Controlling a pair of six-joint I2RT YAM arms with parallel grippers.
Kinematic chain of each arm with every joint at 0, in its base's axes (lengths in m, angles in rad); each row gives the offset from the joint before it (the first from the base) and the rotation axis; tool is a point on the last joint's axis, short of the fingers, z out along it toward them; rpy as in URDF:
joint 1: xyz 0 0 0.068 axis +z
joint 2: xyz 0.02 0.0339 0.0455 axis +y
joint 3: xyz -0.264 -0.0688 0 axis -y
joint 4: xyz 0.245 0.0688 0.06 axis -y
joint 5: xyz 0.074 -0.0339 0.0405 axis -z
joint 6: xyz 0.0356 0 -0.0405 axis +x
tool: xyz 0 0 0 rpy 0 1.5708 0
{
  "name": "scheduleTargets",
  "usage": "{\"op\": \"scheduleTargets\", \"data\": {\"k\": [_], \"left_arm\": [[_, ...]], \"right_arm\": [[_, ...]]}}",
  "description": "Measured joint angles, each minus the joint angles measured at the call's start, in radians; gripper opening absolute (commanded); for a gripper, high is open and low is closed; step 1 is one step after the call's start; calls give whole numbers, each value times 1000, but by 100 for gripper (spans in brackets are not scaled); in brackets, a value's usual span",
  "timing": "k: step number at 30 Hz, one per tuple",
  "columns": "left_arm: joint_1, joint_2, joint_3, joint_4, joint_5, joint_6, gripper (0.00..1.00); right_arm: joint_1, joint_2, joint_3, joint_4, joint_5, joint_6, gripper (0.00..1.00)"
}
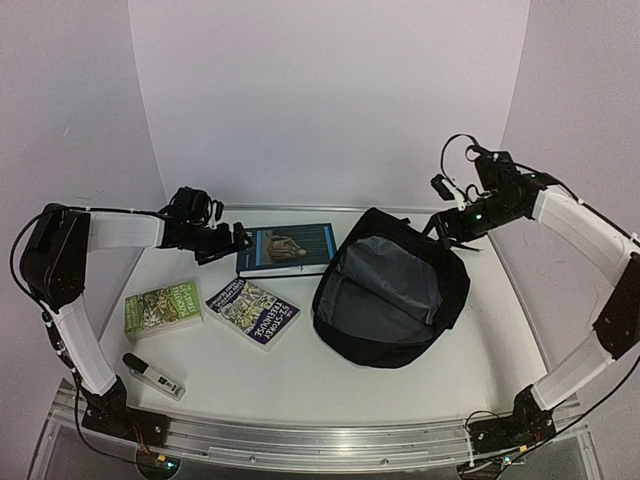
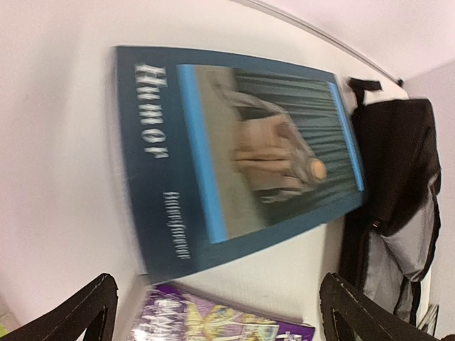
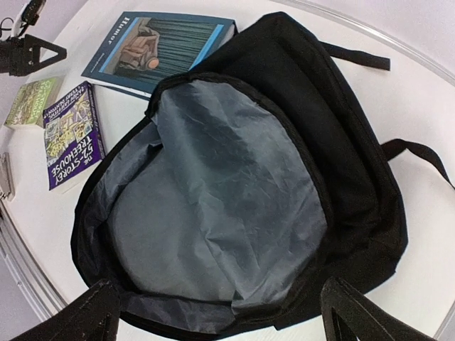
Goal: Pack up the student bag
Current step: Pick up the book from the center of the board.
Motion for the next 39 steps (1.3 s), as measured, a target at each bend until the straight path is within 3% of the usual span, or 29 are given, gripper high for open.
{"op": "scheduleTargets", "data": {"k": [3, 11, 17, 20, 34, 39], "left_arm": [[60, -4, -50, 35, 32, -40, 94], [116, 33, -94, 175, 161, -122, 64], [118, 159, -84, 272, 229, -166, 57], [118, 219, -83, 294, 244, -189, 52], [119, 292, -52, 435, 312, -283, 1], [120, 291, -46, 461, 323, -300, 0]], "right_arm": [[67, 60, 46, 18, 10, 12, 98], [232, 290, 206, 96, 30, 51, 98], [271, 436, 321, 113, 32, 78, 98], [279, 466, 351, 116, 33, 84, 98], [286, 507, 366, 130, 48, 91, 98], [286, 507, 367, 130, 55, 91, 98]]}}
